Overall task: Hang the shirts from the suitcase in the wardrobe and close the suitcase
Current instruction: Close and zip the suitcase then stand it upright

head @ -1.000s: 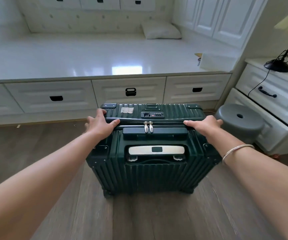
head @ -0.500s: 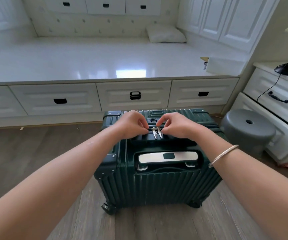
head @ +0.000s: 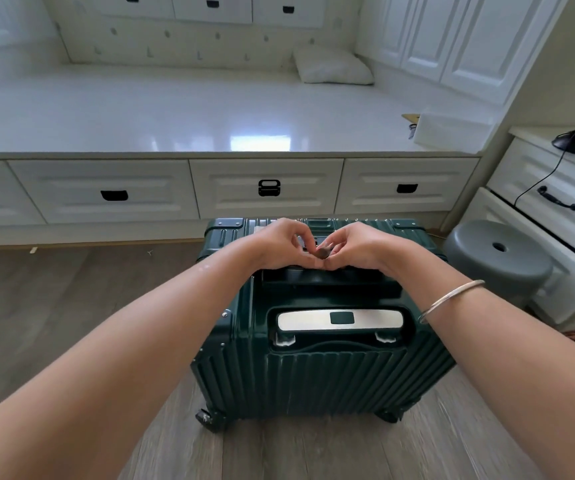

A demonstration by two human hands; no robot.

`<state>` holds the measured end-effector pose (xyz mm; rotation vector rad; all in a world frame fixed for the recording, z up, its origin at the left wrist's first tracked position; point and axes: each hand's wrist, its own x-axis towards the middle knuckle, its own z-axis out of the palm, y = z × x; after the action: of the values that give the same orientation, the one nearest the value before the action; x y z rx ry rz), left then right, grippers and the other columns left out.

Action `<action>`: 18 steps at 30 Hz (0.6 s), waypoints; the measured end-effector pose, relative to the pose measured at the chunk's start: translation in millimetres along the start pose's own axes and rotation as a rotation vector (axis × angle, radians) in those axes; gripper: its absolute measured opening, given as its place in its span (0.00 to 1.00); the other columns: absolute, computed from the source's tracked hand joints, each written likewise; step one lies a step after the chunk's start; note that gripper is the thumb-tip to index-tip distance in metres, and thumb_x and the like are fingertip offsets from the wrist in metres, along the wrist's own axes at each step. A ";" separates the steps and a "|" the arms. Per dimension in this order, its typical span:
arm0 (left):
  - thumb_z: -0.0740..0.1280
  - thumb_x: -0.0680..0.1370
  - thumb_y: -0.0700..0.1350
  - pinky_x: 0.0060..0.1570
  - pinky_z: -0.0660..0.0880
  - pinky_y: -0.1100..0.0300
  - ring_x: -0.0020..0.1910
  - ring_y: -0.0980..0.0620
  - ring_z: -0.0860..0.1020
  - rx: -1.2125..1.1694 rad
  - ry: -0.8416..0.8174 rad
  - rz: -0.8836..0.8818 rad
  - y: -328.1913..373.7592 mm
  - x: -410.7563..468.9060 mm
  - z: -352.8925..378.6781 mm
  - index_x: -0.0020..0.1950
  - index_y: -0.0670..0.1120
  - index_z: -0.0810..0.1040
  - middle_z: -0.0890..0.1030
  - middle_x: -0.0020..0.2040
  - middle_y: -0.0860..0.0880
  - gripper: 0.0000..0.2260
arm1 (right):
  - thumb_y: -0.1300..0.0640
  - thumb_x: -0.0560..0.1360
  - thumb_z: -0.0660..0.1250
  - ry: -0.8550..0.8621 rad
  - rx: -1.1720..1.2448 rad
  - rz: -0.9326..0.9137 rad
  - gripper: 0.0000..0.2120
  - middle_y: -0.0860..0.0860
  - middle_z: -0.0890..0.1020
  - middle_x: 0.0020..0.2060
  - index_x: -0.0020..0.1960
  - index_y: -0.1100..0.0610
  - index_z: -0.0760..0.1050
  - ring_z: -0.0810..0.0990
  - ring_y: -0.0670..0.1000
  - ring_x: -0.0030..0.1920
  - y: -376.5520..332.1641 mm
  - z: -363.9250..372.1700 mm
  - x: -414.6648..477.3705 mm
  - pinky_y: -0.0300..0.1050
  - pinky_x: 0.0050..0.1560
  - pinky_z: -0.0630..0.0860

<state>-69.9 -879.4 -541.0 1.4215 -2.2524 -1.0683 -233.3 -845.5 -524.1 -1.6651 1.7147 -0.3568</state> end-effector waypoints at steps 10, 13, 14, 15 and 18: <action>0.73 0.72 0.42 0.37 0.73 0.65 0.33 0.55 0.75 -0.116 0.039 -0.032 4.7 2.4 -4.2 0.47 0.46 0.83 0.81 0.39 0.50 0.05 | 0.57 0.68 0.77 0.120 0.279 -0.030 0.10 0.50 0.84 0.37 0.48 0.56 0.84 0.79 0.45 0.35 9.5 -1.2 -0.3 0.35 0.35 0.71; 0.70 0.73 0.40 0.43 0.73 0.63 0.42 0.53 0.78 -0.074 0.157 -0.021 -2.5 8.5 -6.2 0.48 0.47 0.83 0.83 0.44 0.49 0.06 | 0.57 0.66 0.78 0.148 0.301 -0.033 0.08 0.50 0.83 0.33 0.44 0.57 0.83 0.79 0.45 0.33 8.2 -1.7 2.4 0.36 0.33 0.74; 0.69 0.74 0.41 0.47 0.73 0.62 0.48 0.51 0.78 -0.022 0.239 -0.027 -5.6 12.7 -6.9 0.51 0.48 0.83 0.82 0.49 0.48 0.07 | 0.58 0.67 0.78 0.139 0.314 -0.030 0.08 0.50 0.83 0.33 0.44 0.57 0.82 0.79 0.45 0.33 8.0 -2.3 2.8 0.35 0.33 0.74; 0.69 0.75 0.43 0.54 0.73 0.59 0.57 0.50 0.76 0.045 0.298 -0.036 -8.0 17.1 -8.0 0.55 0.49 0.81 0.80 0.56 0.48 0.10 | 0.60 0.67 0.78 0.121 0.333 -0.023 0.08 0.51 0.82 0.33 0.44 0.58 0.82 0.79 0.45 0.33 8.3 -3.1 3.0 0.35 0.33 0.75; 0.67 0.77 0.51 0.70 0.64 0.47 0.71 0.47 0.66 0.194 0.226 -0.089 -14.0 31.2 -12.0 0.69 0.53 0.71 0.69 0.71 0.48 0.21 | 0.65 0.69 0.76 0.034 0.431 0.015 0.09 0.55 0.82 0.39 0.47 0.59 0.80 0.81 0.48 0.37 10.1 -7.2 2.0 0.35 0.38 0.79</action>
<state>-68.8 -915.1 -547.3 1.6422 -2.1933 -0.6868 -245.5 -848.0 -526.0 -1.3361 1.5392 -0.6964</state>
